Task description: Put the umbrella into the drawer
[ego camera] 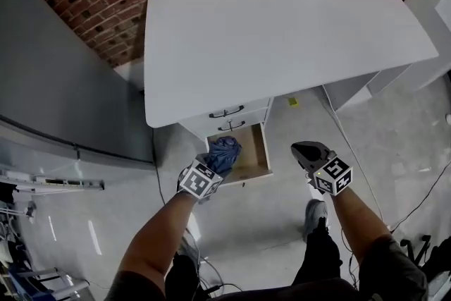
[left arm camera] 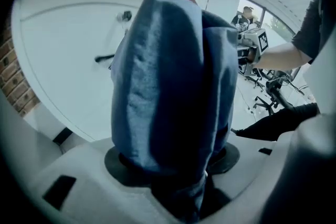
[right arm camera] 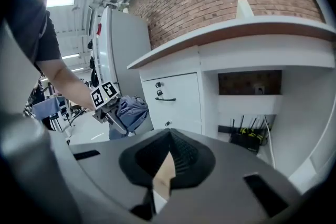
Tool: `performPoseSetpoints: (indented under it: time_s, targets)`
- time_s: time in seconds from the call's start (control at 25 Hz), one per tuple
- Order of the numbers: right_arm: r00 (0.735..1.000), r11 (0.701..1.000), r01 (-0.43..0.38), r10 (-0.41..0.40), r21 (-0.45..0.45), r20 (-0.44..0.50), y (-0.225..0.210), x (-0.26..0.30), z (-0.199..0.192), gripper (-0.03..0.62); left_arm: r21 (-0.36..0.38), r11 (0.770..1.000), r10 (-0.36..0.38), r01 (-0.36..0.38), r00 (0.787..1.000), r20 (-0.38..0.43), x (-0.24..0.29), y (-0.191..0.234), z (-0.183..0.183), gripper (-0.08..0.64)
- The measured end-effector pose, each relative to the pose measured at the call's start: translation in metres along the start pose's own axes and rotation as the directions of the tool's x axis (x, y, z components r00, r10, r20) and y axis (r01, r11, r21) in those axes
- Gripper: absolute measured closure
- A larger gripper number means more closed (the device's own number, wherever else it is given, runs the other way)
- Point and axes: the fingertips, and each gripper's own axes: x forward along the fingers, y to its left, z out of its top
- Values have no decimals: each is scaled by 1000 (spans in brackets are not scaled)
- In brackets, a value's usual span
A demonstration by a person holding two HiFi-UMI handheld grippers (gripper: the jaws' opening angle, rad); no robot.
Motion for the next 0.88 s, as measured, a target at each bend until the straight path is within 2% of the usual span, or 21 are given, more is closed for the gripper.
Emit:
performPoseSetpoints:
  time_s: [0.16, 0.28, 0.48, 0.68, 0.88]
  targets:
    - [1000, 1000, 7, -7, 8, -2, -25, 25, -53, 600, 1, 1000, -6, 6, 999, -36, 66, 18, -10, 306]
    - [1000, 1000, 14, -14, 5, -3, -43, 41, -88, 600, 34, 999, 2, 1, 997, -76, 116, 30, -16, 307]
    - [1000, 999, 22, -22, 28, 0, -56, 56, -138, 600, 35, 999, -6, 11, 988, -154, 189, 44, -35, 307]
    - [999, 999, 38, -37, 34, -29, -80, 61, -177, 600, 34, 999, 8, -1, 978, -210, 246, 61, -46, 306]
    - [998, 997, 54, -52, 49, -45, -98, 63, -199, 600, 27, 1000, 14, -7, 961, -276, 291, 76, -66, 305]
